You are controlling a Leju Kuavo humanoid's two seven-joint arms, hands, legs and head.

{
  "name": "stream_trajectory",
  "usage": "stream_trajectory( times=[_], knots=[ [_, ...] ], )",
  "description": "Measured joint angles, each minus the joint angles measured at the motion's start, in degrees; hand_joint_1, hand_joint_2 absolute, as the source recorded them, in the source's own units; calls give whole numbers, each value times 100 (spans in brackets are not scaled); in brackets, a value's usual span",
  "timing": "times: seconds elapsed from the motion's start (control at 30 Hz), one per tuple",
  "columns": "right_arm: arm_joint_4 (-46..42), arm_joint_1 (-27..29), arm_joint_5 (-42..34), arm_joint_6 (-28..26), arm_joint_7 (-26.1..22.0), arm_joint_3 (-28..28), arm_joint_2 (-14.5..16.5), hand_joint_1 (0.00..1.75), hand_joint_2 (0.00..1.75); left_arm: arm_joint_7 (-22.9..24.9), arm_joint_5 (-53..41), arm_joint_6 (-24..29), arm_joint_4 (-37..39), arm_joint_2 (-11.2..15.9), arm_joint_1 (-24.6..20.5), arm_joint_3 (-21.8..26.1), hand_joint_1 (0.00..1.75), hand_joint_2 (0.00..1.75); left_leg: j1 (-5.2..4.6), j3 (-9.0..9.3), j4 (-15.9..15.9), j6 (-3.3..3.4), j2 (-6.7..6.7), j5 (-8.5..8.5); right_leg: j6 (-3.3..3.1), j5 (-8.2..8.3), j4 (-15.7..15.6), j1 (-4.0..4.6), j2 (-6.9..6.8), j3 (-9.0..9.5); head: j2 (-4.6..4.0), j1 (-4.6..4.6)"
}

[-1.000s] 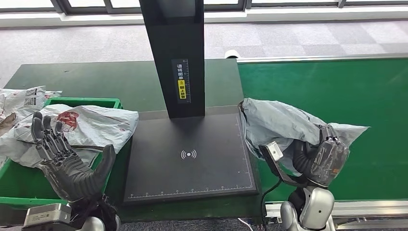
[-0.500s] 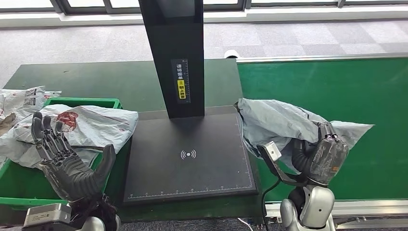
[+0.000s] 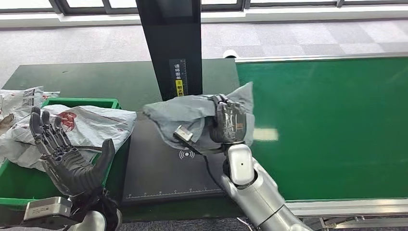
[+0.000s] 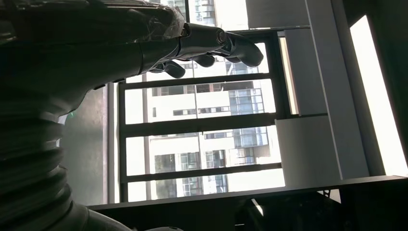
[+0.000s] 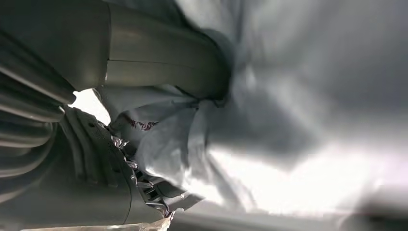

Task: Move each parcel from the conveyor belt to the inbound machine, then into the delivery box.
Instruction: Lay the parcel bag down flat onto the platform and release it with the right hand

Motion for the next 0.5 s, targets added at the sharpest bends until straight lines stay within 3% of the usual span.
stream_trajectory(
  times=[0.1, 0.2, 0.5],
  knots=[
    [1008, -317, -1, -140, -69, 375, 416, 175, 175, -1, -1, 0, 73, -5, -63, -6, 0, 175, 5, -5, 0, -5, -10, 2, -6, -4, 0, 6, -9, -5, 0, -3],
    [1602, -482, -2, -217, -53, 541, 636, 175, 175, -1, 23, 0, 129, -7, -80, -8, 0, 175, 12, -9, 0, -6, -14, 3, -9, -6, 1, 5, -15, -6, 0, -2],
    [2355, -699, -3, -218, -43, 688, 836, 175, 175, -1, 31, 0, 192, -7, -99, -8, 0, 175, 10, -13, 3, -5, -11, 2, -6, -4, -1, -5, -12, -9, 0, -2]
  ],
)
